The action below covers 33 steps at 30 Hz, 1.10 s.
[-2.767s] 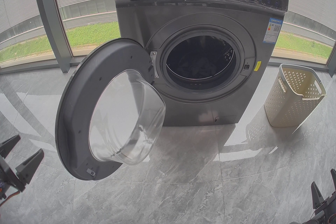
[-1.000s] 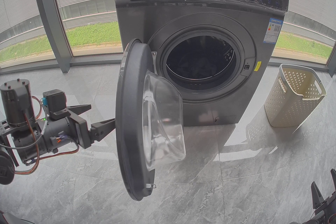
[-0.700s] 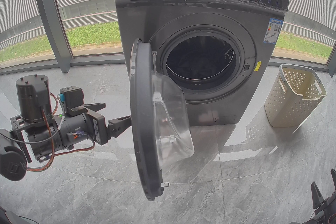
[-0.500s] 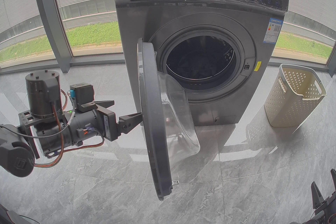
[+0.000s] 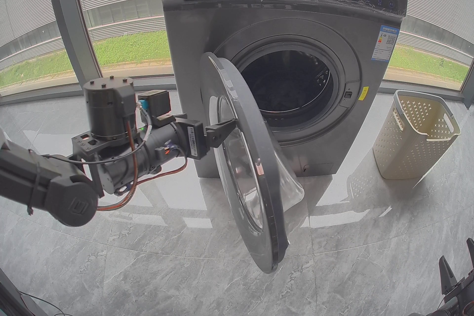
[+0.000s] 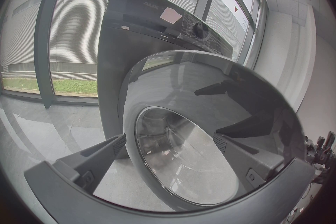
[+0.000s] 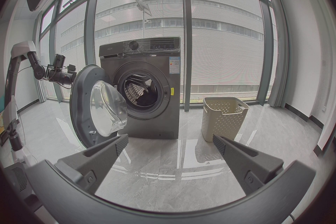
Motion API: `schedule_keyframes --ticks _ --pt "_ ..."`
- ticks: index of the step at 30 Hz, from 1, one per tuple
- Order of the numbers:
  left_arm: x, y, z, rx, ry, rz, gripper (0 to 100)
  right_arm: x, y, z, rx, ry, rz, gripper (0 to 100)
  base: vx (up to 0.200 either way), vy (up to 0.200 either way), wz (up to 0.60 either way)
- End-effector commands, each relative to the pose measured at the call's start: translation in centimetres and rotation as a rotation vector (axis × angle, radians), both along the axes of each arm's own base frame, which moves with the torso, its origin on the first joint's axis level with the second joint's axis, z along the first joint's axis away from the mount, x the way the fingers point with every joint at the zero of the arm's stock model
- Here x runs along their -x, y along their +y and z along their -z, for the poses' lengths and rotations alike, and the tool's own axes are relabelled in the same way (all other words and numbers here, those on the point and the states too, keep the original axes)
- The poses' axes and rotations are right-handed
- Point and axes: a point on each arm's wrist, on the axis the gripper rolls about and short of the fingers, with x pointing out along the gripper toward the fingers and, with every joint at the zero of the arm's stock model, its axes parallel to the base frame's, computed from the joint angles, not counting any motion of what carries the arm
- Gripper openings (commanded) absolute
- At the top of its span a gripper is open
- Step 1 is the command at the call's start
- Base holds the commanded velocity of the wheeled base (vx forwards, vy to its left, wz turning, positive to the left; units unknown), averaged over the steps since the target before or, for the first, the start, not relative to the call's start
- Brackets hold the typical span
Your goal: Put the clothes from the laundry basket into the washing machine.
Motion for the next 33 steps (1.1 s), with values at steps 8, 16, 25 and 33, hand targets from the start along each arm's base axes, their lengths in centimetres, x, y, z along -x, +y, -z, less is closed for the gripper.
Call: schedule_keyframes --ticks 8,16,25,33 --pt "-5.2 -3.3 0.5 0.044 -0.042 -0.089 100 -0.1 0.0 0.5 0.0 0.013 -0.001 100 0.0 0.0 0.0" --pt "-7.2 -4.9 -0.2 0.098 -0.077 -0.101 100 -0.1 0.0 0.5 0.0 0.013 -0.001 100 0.0 0.0 0.0" --pt "-10.3 -6.5 0.1 0.141 -0.115 -0.155 100 -0.1 0.0 0.5 0.0 0.013 -0.001 100 0.0 0.0 0.0" --pt "-9.1 -5.6 0.2 0.143 -0.066 -0.172 100 -0.1 0.0 0.5 -0.001 0.013 0.0 100 0.0 0.0 0.0"
